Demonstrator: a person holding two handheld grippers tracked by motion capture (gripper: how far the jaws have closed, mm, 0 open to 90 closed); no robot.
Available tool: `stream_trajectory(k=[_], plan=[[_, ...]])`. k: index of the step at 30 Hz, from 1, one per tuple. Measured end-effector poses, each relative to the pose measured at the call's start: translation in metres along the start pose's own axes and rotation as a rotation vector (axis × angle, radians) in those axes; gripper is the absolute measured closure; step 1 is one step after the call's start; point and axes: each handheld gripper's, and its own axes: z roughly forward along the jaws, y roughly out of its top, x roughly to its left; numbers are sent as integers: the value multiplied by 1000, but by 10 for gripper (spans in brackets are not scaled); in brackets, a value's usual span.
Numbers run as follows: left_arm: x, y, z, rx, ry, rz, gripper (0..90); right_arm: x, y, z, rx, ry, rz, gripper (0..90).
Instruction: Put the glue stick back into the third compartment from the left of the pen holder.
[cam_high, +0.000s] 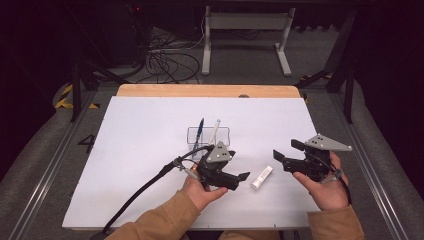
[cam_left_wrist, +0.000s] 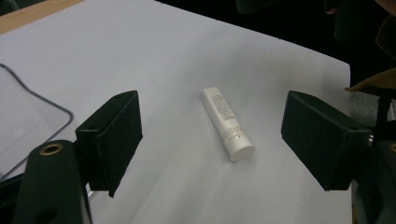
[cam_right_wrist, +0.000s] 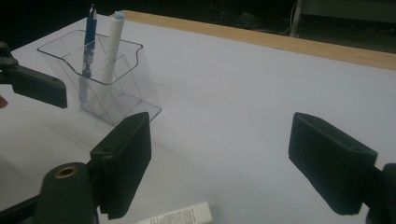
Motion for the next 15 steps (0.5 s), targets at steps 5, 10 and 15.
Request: stream_trajectory(k=[5,10,15], plan=[[-15,11,20,57,16,75,198,-2,0,-3,-8,-1,6,219],[-18,11,34,84,0,60,209,-3,-1,-4,-10,1,8,219],[-19,9,39,86,-10,56,214,-4,-1,-4,-10,1,12,219]])
